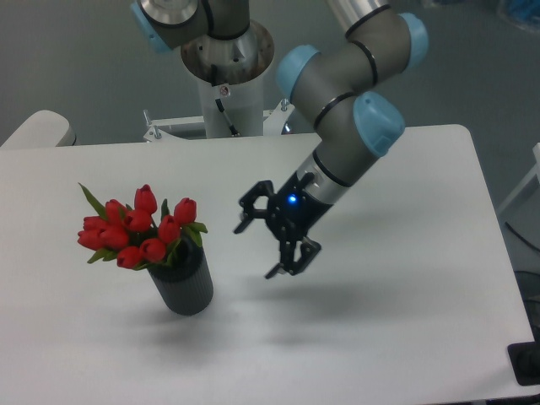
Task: Pick up the flowers from the vase
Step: 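Move the open gripper toward the red tulip stems above the vase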
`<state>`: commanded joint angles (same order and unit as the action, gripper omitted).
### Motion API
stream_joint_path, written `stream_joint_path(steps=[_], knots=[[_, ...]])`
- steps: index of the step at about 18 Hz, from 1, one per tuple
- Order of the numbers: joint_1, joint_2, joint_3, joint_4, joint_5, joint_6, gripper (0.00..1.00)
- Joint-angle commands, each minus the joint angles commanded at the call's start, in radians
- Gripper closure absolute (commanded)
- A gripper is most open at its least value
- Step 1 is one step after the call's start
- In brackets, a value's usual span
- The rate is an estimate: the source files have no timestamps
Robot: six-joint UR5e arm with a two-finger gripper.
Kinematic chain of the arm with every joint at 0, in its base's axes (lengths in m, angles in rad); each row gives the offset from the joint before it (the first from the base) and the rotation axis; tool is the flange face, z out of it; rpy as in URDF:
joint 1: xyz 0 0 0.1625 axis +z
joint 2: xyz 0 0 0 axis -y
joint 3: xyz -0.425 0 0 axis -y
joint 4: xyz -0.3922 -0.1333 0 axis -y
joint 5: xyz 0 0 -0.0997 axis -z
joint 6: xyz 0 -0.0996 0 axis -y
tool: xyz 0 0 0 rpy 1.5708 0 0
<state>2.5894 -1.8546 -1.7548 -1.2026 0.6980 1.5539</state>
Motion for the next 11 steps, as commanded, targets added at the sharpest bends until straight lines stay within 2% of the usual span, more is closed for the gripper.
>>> stream_joint_path(steps=[4,9,11], knots=[[-0.012,0.005,-0.008,0.000,-0.037,-0.005,0.00],[-0.032,0.003,-0.041,0.000,-0.196,-0.005,0.00],[-0.032,0.003,-0.057,0.000,-0.221,0.000,0.00]])
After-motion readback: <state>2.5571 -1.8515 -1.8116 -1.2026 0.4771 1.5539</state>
